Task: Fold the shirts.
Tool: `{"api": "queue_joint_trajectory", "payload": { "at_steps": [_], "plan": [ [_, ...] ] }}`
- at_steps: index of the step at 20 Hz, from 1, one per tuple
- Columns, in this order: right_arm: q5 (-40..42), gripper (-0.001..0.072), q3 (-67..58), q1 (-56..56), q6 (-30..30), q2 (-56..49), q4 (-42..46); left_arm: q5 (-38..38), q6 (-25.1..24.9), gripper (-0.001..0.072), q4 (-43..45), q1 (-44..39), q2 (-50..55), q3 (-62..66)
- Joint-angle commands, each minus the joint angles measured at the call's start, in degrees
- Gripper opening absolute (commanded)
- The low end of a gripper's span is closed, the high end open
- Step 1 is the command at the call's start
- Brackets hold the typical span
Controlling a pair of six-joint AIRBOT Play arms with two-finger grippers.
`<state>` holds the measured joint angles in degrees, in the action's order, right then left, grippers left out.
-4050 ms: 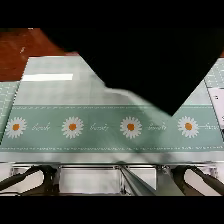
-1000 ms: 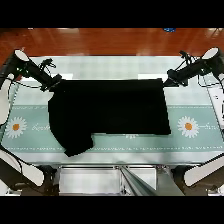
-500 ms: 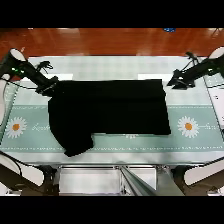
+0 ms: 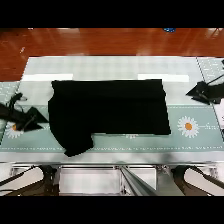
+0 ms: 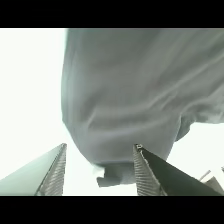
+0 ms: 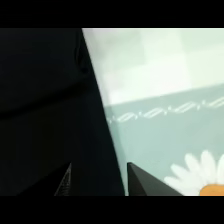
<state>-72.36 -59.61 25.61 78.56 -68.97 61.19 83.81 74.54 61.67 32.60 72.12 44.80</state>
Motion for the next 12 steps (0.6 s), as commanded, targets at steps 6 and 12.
{"api": "queue_joint_trajectory", "payload": {
  "at_steps": [6, 12],
  "plan": [
    [3.32, 0.0409, 13.62, 0.70, -5.07, 6.99, -6.69, -10.45, 1.77, 0.0507, -4.72, 4.22, -6.45, -18.18],
    [4.11, 0.0409, 13.62, 0.72, -5.05, 6.99, -7.08, -18.49, 1.51, 0.0506, -5.33, -7.74, -3.74, -21.42]
  ]
}}
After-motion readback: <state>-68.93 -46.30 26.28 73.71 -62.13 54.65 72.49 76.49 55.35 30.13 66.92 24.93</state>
